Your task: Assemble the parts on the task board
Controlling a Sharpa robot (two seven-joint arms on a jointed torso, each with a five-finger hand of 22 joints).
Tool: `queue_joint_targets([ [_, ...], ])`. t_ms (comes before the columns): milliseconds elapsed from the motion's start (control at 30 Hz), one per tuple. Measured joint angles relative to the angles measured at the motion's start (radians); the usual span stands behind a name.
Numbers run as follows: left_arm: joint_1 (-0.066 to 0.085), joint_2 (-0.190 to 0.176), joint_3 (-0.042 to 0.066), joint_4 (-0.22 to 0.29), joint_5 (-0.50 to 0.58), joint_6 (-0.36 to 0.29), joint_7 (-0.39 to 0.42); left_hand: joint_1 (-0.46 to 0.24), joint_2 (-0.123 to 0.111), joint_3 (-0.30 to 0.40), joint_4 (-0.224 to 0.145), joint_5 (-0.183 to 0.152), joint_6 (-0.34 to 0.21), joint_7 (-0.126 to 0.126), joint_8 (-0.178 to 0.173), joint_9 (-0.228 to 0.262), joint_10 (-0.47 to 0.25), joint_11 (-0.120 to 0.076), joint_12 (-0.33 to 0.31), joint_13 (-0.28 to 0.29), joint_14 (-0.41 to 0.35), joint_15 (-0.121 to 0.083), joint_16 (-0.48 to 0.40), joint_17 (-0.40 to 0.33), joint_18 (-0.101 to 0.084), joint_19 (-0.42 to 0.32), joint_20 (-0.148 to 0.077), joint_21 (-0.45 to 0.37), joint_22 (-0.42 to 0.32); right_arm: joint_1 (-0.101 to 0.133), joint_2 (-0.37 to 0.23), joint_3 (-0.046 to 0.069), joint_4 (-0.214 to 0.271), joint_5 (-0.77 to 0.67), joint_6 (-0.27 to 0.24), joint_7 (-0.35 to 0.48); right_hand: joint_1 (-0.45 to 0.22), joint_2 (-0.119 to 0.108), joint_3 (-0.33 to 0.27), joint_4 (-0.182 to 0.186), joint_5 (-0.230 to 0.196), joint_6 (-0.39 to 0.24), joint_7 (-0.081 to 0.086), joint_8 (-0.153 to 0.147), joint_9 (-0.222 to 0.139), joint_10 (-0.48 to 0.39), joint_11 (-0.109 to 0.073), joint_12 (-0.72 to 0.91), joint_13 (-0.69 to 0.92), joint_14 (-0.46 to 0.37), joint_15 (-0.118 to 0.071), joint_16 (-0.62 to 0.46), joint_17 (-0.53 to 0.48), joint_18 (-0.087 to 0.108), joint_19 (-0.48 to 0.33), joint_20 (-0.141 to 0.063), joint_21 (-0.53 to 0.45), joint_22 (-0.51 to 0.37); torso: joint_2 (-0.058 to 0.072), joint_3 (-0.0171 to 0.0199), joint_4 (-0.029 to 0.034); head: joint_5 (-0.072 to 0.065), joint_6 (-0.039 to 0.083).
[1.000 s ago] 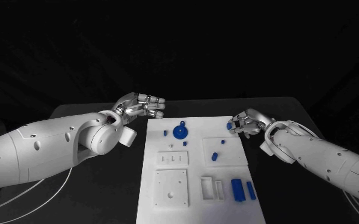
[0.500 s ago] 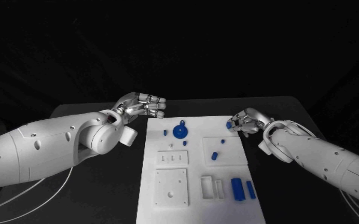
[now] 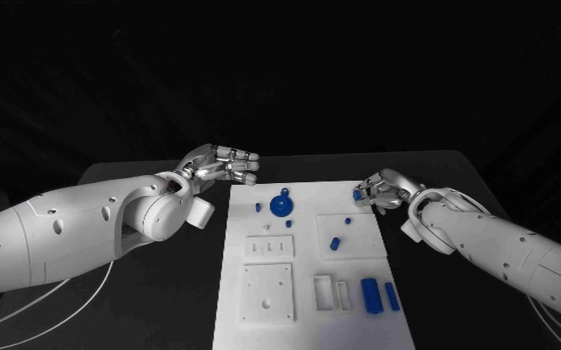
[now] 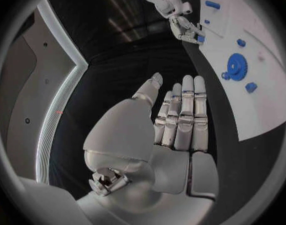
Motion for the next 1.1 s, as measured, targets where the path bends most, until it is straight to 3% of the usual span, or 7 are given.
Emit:
queue_joint_targets([
  [333, 0.000, 0.000, 0.000, 0.000, 0.000, 0.001, -0.001, 0.000, 0.000, 0.000, 0.000, 0.000, 0.000, 0.000, 0.000, 0.000, 0.000, 0.000, 0.000, 0.000, 0.000, 0.000, 0.000, 0.000, 0.000, 0.000, 0.000, 0.000, -0.001, 0.000, 0.003, 0.000, -0.004, 0.001, -0.001, 0.000, 0.000, 0.000, -0.006, 0.006, 0.000, 0.000, 0.000, 0.000, 0.000, 0.000, 0.000, 0.000, 0.000, 0.000, 0.000, 0.000, 0.001, 0.000, 0.000, 0.000, -0.005, 0.001, 0.000, -0.0001, -0.0001, -0.001, 0.000],
  [400, 0.000, 0.000, 0.000, 0.000, 0.000, 0.001, -0.002, 0.000, 0.000, 0.000, 0.000, 0.000, 0.000, 0.000, 0.000, 0.000, 0.000, 0.000, 0.000, 0.000, 0.000, 0.000, 0.000, 0.000, 0.000, 0.000, 0.000, 0.000, -0.001, 0.000, 0.004, 0.000, -0.005, 0.001, -0.001, 0.000, 0.000, 0.000, -0.006, 0.006, -0.011, 0.009, -0.007, 0.000, 0.000, 0.000, 0.000, 0.000, 0.000, 0.000, 0.000, 0.000, 0.001, 0.000, 0.000, 0.000, -0.005, 0.002, 0.000, -0.0001, -0.0002, -0.001, 0.001],
  [600, 0.000, 0.000, 0.000, 0.000, 0.000, 0.002, -0.003, 0.000, 0.000, 0.000, 0.000, 0.000, 0.000, 0.000, 0.000, 0.000, 0.000, 0.000, 0.000, 0.000, 0.000, 0.000, 0.000, 0.000, 0.000, 0.000, 0.000, 0.000, -0.001, 0.000, 0.007, 0.000, -0.008, 0.001, -0.005, 0.001, -0.004, 0.020, 0.016, 0.007, -0.055, 0.052, -0.012, 0.000, 0.000, 0.002, -0.002, 0.004, 0.003, 0.004, -0.004, 0.004, 0.004, 0.000, 0.000, 0.000, -0.005, 0.005, 0.000, -0.0001, 0.0001, -0.001, 0.001],
  [833, 0.000, 0.000, 0.000, 0.000, 0.000, 0.003, -0.004, 0.000, 0.000, 0.003, 0.003, 0.000, 0.000, 0.000, 0.000, 0.000, 0.000, 0.000, 0.000, 0.000, 0.000, 0.000, 0.000, 0.000, 0.000, 0.000, 0.000, 0.000, -0.003, 0.000, 0.009, 0.000, -0.010, 0.002, -0.014, 0.000, -0.011, 0.027, 0.021, 0.013, -0.058, 0.105, -0.028, -0.009, 0.001, 0.011, -0.007, 0.004, 0.006, 0.007, -0.007, 0.004, 0.006, 0.000, 0.002, -0.006, -0.005, 0.005, 0.000, 0.0001, -0.0004, 0.000, 0.000],
  [1100, 0.000, 0.000, 0.000, -0.001, 0.000, 0.003, -0.006, 0.000, 0.000, 0.003, 0.003, 0.000, 0.000, 0.000, 0.000, 0.000, 0.000, 0.000, 0.000, 0.000, 0.000, 0.000, 0.000, 0.000, 0.000, 0.000, 0.000, 0.000, -0.003, 0.000, 0.009, 0.000, -0.002, 0.012, -0.043, -0.005, -0.013, 0.040, 0.049, 0.015, -0.073, 0.118, -0.024, -0.005, 0.001, 0.012, -0.013, 0.004, 0.008, 0.011, -0.011, 0.004, 0.013, 0.000, 0.003, -0.011, -0.005, 0.004, 0.000, 0.0005, -0.0012, 0.001, -0.002],
])
